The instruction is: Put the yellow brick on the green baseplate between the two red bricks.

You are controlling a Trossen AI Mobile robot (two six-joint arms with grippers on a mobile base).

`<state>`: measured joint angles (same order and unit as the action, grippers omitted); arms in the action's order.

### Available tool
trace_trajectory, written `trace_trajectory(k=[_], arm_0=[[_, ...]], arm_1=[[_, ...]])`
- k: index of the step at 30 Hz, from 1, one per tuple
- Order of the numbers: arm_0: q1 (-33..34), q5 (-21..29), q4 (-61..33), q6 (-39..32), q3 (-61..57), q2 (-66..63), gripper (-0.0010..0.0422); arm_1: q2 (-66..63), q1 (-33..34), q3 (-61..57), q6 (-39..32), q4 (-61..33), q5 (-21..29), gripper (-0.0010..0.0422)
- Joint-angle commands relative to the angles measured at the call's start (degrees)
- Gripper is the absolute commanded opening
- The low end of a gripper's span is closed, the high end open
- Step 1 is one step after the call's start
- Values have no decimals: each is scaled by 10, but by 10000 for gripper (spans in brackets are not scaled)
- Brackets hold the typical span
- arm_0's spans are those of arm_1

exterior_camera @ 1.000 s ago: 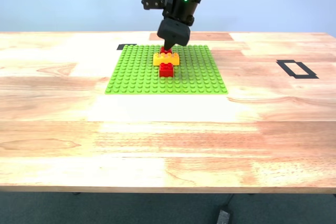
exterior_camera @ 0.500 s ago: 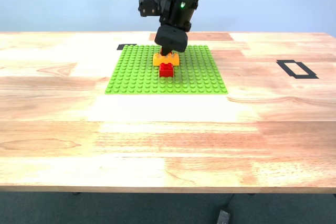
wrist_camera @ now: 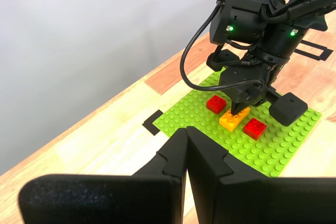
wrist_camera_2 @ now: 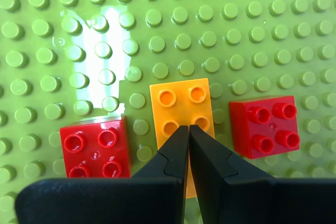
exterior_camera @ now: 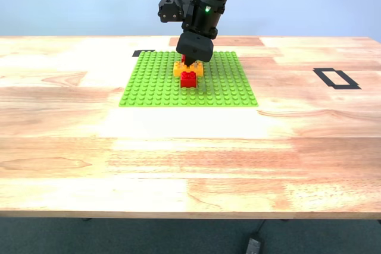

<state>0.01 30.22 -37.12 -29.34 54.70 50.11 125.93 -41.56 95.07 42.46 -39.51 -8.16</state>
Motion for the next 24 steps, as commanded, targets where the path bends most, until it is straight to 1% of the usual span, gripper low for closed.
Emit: trace_trajectory(k=[1,7,13,15,19,22,24], arm_0=[[0,0,-2,0,0,0,0],[0,-2,2,0,0,0,0],[0,-2,2,0,0,-1,0],[0,-2,3,0,0,-1,0],[0,-2,3,0,0,-1,0],[0,-2,21,4,-1,1,0],[0,-2,46,28,-4,3,0]], arm_1=[[3,-2,-2,-2,-2,-4,6],[-33,-1,17,-2,-4,0,6],[-118,15,4,19,-1,54,6],[-148,30,-7,16,-2,56,6],[-238,67,-56,-12,16,55,6],[-322,98,-123,-32,62,56,6],[-382,119,-177,-53,103,56,6]])
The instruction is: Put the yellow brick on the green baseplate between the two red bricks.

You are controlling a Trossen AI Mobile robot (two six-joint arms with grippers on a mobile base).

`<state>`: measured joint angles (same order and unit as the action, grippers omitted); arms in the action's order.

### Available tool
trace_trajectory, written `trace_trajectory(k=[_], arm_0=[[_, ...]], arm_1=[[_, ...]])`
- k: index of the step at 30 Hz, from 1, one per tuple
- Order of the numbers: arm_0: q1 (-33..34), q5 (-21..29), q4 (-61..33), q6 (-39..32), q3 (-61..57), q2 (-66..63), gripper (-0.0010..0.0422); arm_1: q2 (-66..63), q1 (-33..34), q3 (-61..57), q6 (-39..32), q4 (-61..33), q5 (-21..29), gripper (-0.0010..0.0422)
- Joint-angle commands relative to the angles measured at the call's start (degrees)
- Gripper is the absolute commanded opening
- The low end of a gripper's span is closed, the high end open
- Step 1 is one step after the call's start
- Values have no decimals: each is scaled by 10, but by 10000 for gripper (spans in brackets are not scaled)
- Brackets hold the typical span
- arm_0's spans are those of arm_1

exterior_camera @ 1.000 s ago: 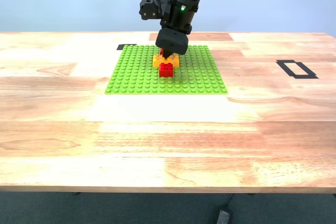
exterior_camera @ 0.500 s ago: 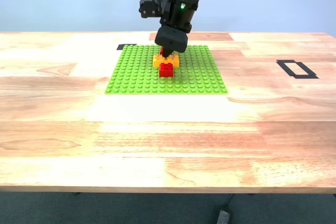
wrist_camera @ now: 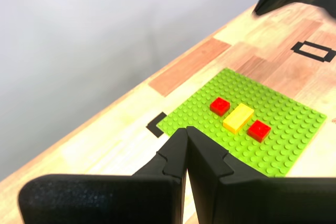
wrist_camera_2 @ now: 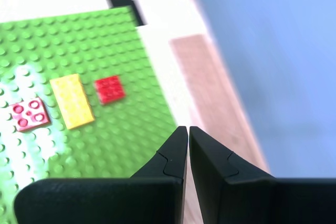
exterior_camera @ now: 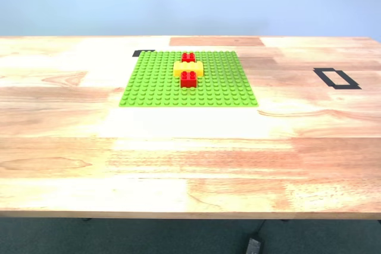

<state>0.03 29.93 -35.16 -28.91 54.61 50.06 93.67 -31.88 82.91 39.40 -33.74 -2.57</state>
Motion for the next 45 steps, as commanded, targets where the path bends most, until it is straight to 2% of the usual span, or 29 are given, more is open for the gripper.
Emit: trace_trajectory(k=[1,8,13,18,21,26,31,34,36,38,42,45], arm_0=[[0,0,44,38,-7,3,0],[0,-4,206,105,-90,-15,0],[0,-94,310,129,-185,-57,0],[-1,-119,439,132,-287,-105,0],[-1,-144,491,162,-341,-136,0],[-1,-179,524,214,-402,-169,0],[-1,-187,531,229,-452,-198,-1],[-1,-203,569,232,-482,-210,-1],[-1,-206,586,246,-500,-221,0],[-1,-206,595,259,-513,-227,-1],[-1,-213,573,264,-521,-228,-1],[-1,-212,586,266,-534,-230,0]], arm_1=[[-94,33,-89,-37,71,0,6],[-309,109,-315,-172,268,0,6],[-445,179,-457,-277,356,0,6],[-555,257,-564,-330,389,0,6],[-618,298,-615,-359,394,0,6],[-704,339,-680,-403,403,0,-3],[-814,346,-748,-402,401,6,-1],[-869,346,-778,-421,393,48,-1],[-908,346,-788,-430,354,76,-1],[-937,346,-793,-429,316,80,-1],[-935,345,-794,-455,272,80,-1],[-929,344,-796,-441,271,79,-1]])
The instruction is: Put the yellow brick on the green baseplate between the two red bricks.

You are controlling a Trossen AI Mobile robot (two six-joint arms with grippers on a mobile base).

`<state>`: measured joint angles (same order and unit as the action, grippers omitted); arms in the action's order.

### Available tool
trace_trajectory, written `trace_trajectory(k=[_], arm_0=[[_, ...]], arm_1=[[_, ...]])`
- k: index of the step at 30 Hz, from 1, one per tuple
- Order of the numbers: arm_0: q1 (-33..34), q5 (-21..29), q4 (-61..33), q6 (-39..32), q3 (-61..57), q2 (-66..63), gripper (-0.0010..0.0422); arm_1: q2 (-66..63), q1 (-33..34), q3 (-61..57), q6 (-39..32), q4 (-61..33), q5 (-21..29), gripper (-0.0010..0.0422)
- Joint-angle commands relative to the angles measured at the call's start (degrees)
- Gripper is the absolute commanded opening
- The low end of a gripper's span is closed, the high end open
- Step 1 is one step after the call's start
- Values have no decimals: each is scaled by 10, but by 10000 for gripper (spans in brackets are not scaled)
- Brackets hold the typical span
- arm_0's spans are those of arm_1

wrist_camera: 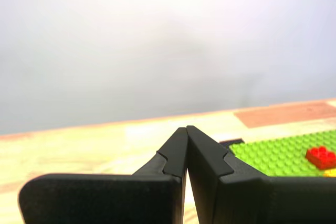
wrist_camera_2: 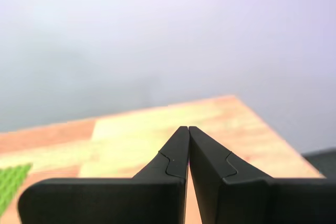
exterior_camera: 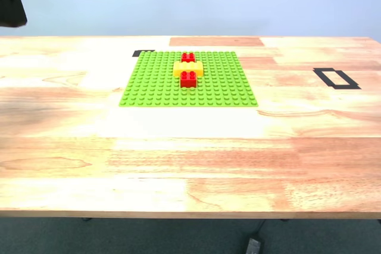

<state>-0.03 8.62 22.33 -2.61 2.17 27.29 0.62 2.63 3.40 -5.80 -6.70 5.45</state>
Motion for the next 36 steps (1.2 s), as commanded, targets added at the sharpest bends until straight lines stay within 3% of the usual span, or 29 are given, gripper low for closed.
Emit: trace_trajectory(k=[1,12,26,36], arm_0=[[0,0,23,4,-18,-4,-1],[0,-7,-4,4,-17,-44,-1],[0,-12,-151,-9,-17,-179,-1],[0,-27,-203,18,-17,-247,-1]], arm_1=[[1,0,-1,11,2,-1,-1],[-5,-5,-2,16,5,-6,-1],[-5,-29,-3,31,7,-5,-1],[-5,-30,-3,31,7,-5,-1]])
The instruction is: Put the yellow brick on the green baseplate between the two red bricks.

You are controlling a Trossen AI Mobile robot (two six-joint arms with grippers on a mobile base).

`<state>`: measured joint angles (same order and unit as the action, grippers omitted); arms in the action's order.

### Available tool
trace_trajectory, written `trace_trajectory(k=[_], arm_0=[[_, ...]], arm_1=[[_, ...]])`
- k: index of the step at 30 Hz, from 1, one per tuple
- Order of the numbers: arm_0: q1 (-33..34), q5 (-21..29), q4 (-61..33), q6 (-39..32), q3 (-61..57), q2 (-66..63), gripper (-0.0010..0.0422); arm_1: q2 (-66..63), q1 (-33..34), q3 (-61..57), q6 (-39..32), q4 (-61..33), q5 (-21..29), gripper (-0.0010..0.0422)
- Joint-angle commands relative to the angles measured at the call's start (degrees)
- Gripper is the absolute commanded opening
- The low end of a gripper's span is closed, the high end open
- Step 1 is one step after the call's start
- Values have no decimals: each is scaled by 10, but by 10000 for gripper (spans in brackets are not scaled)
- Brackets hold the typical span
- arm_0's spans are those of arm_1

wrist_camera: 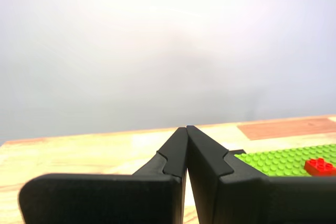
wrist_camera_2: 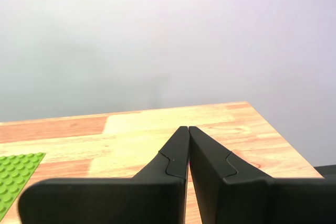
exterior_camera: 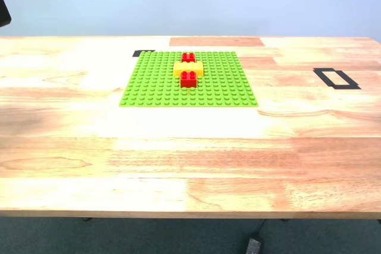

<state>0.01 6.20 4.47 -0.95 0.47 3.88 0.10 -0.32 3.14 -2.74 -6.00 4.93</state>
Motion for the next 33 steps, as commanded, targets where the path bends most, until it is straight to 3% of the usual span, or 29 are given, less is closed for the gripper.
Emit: trace_trajectory(k=[1,15,33], arm_0=[[0,-3,-30,3,0,-18,-1],[0,-3,-28,50,0,-26,0],[0,-3,-34,51,11,-26,0]], arm_1=[[0,0,0,0,0,0,-1],[0,0,0,0,0,-1,-1],[2,0,0,0,0,-2,0]])
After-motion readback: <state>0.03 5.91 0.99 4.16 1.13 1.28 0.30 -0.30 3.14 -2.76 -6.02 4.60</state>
